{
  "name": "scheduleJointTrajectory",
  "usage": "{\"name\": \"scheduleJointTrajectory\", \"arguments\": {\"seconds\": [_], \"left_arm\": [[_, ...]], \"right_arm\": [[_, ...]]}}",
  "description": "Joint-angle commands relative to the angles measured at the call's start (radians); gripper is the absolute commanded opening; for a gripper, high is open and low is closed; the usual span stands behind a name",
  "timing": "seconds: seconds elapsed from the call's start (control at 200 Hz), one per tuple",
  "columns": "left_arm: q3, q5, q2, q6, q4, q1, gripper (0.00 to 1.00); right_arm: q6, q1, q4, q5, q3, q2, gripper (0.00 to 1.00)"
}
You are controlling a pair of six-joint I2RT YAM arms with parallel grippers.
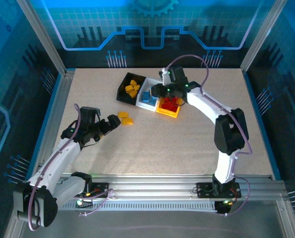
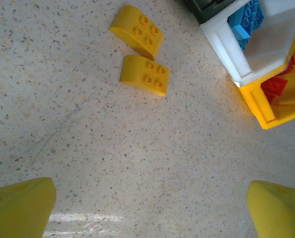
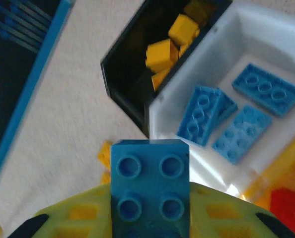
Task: Sort the legos into containers by color
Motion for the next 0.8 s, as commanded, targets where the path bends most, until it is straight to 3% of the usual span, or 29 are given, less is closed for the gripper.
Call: {"name": "scheduleJointTrajectory", "arguments": {"seconds": [0.0, 0.415, 0.795], "left_arm": [[0.012, 0.019, -0.045, 0.01, -0.034, 0.008, 0.99], [-0.041, -0.015, -0.144, -0.017, -0.058, 0.009, 0.99], [-0.045, -0.03, -0.131, -0.023, -0.045, 0.009, 0.99]], "right_arm": [[0.204, -0.009, -0.013, 0.033, 0.124, 0.099, 0.23], [0.585, -0.007, 0.037, 0.229, 0.33, 0.307, 0.22], [0.696, 0.008, 0.018, 0.305, 0.361, 0.377, 0.24]]}}
